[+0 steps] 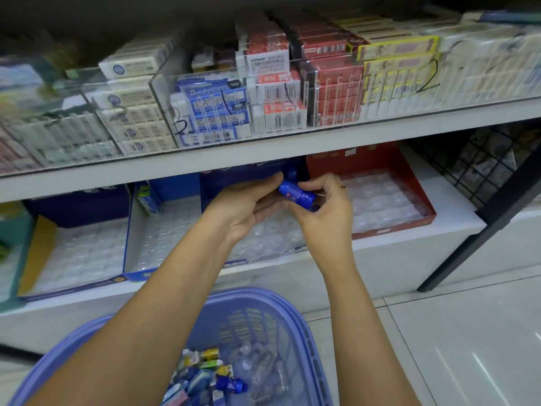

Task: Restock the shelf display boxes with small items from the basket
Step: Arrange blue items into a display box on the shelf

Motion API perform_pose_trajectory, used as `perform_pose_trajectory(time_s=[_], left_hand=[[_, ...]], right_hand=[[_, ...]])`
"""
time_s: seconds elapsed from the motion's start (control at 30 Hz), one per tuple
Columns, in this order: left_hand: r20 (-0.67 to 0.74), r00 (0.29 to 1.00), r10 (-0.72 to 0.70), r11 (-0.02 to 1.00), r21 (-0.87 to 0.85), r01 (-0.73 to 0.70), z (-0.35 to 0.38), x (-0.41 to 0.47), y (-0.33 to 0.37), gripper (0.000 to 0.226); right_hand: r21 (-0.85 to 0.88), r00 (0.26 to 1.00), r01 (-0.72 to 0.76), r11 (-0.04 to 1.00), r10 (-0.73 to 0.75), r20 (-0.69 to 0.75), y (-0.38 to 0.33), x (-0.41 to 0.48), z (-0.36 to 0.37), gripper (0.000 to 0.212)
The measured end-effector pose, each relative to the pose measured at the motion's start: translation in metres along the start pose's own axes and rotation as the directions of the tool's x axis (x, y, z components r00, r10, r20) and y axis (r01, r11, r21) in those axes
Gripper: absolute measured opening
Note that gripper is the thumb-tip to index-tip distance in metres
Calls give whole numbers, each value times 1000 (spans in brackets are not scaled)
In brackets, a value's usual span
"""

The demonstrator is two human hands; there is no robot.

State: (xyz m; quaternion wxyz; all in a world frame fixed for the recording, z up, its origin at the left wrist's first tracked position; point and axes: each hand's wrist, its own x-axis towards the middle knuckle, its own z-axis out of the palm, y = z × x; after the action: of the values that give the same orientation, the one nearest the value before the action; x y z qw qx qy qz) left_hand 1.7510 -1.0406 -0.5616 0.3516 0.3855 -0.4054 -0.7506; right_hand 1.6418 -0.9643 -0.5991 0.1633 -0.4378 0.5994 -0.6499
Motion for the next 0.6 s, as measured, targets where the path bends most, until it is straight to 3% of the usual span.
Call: perform_pose_trajectory(time_s=[0.13,0.23,0.33,0.43,0.6], left_hand=[[-61,994,94,995,36,-91,-8,1,3,4],[-141,979,144,980,159,-122,-7,4,9,11],[-73,983,171,967,201,-154,-7,6,13,8],[6,978,207,960,189,-205,-9,6,14,8],[48,976,213,935,280,-217,-9,8,17,15]], right_hand=[[71,996,-40,997,34,86,-1,2,0,33],[135,990,-90,987,73,123,-3,6,-2,31],[129,977,-179,975,160,144,-2,8,-3,20],[238,948,-290,927,245,203,-3,9,-5,9],[275,931,-325,905,255,263,-4,11,-9,15]])
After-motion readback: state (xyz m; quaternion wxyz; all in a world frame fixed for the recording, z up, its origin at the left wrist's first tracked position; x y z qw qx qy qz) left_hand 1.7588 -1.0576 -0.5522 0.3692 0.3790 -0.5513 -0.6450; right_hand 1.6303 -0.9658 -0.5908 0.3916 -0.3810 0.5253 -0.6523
